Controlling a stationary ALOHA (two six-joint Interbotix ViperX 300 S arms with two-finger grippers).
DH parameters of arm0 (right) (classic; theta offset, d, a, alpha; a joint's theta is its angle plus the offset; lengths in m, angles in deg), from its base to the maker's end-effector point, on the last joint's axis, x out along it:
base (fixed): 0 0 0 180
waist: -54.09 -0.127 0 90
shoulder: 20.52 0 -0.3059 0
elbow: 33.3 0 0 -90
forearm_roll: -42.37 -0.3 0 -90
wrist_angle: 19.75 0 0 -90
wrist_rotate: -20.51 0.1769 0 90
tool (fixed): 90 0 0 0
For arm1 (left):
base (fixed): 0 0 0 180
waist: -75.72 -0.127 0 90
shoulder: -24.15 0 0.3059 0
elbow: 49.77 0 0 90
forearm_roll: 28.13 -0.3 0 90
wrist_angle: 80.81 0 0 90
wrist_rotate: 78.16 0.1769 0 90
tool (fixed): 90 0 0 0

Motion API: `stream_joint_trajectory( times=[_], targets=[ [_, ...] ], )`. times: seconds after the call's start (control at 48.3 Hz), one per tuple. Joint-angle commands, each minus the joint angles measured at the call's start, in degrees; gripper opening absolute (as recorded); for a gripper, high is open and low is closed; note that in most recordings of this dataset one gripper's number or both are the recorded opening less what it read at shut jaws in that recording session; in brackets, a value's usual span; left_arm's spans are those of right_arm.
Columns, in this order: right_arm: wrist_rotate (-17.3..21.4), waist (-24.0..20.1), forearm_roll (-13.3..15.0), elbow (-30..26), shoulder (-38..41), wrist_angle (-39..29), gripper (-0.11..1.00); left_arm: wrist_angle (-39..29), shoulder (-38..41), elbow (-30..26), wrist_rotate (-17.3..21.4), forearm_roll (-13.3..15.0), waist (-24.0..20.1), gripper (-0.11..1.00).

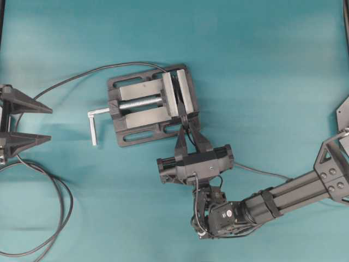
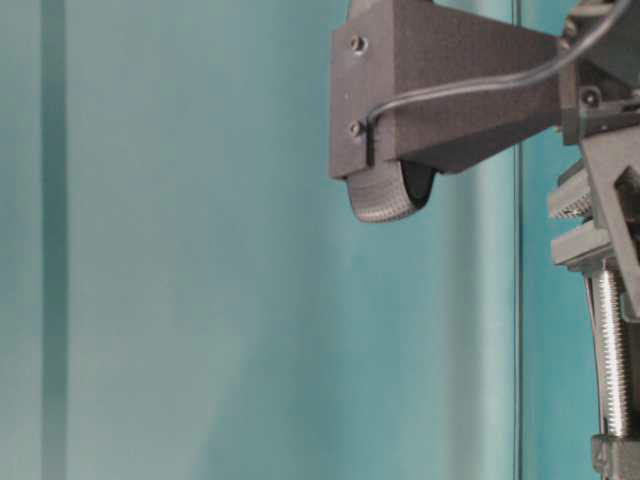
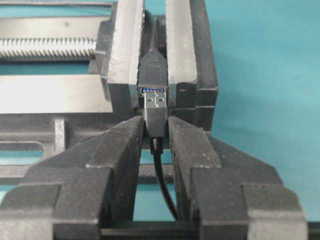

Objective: Insert the USB cable into the fixed female connector.
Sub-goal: 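Push the USB plug forward into the female port with the right gripper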

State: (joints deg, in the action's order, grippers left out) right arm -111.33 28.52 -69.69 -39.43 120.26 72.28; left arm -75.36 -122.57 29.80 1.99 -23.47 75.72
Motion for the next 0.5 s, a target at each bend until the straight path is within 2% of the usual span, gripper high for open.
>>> stream_joint_trajectory(
  times=[0.0, 0.476],
  targets=[
    [0.09, 0.79, 0.00, -0.44, -1.23, -0.26, 0.21, 0.35, 0.97, -0.62, -0.18, -0.18, 0.18, 0.98],
    [0.09, 1.05, 0.18, -0.44, -1.23, 0.18, 0.21, 0.26, 0.97, -0.62, -0.18, -0.18, 0.18, 0.98]
  ],
)
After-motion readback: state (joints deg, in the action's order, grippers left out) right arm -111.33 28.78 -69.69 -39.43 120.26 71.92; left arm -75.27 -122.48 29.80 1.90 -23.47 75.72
